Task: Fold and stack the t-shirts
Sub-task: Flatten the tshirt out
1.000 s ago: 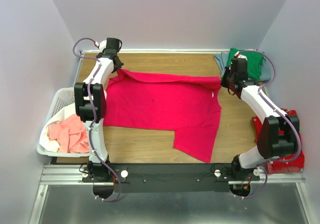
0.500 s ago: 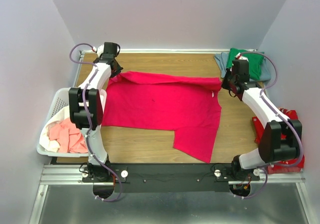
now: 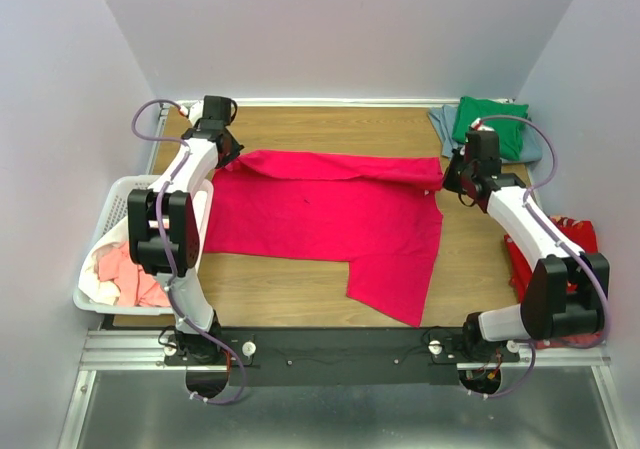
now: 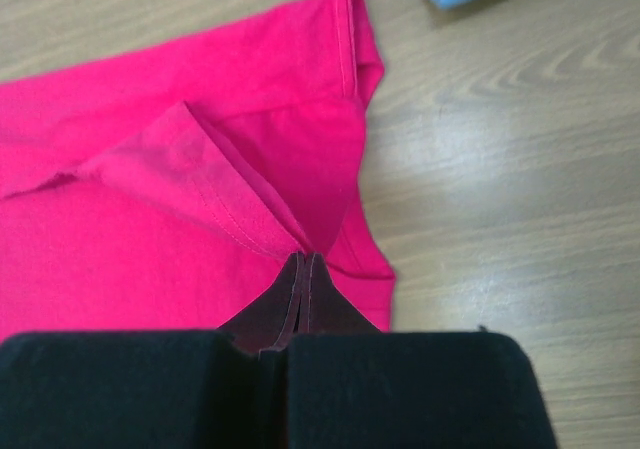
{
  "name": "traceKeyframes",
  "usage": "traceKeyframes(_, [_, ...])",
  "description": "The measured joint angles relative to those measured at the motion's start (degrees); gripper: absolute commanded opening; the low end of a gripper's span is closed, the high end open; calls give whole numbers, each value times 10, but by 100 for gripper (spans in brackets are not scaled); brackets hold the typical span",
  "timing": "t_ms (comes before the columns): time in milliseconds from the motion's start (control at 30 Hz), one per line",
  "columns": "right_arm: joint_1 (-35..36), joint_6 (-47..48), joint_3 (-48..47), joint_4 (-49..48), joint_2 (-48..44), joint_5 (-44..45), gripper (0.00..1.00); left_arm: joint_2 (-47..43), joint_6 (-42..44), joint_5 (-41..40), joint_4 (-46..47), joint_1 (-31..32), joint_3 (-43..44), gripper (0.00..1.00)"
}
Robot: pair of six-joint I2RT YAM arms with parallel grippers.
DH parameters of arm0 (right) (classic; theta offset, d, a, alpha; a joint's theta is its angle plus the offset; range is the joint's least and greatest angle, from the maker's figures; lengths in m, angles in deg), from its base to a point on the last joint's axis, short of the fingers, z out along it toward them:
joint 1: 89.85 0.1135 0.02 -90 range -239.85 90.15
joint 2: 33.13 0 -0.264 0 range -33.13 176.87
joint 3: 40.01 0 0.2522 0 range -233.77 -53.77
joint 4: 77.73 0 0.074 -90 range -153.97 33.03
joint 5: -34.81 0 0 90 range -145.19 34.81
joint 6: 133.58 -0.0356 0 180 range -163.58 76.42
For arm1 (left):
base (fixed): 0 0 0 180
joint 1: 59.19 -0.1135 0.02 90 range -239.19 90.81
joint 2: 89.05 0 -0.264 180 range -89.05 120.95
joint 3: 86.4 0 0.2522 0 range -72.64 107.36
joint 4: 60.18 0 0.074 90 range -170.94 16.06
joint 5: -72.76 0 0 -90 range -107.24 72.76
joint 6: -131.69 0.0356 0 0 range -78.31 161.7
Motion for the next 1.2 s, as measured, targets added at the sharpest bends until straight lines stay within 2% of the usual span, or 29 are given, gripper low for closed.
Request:
traceKeyframes(367, [0, -7, 39, 10, 0, -35, 1, -12, -15, 2, 4, 3, -59, 0])
traceKeyframes(767, [0, -31, 62, 25, 19, -38, 1, -30, -31, -4, 0, 4, -80, 0])
traceKeyframes(900, [0, -36, 62, 41, 62, -41, 39, -30, -32, -6, -3, 4, -79, 0])
traceKeyframes(967, [0, -40, 62, 55, 75, -43, 48, -30, -31, -6, -4, 4, -77, 0])
traceKeyframes(1000, [0, -43, 62, 61, 76, -44, 58, -30, -31, -7, -5, 4, -77, 0])
traceKeyframes(1067, [0, -48, 62, 70, 71, -44, 63, -30, -31, -8, -5, 4, -76, 0])
traceKeyframes(1200, [0, -53, 62, 77, 54, -41, 63, -30, -31, -13, -6, 4, -76, 0])
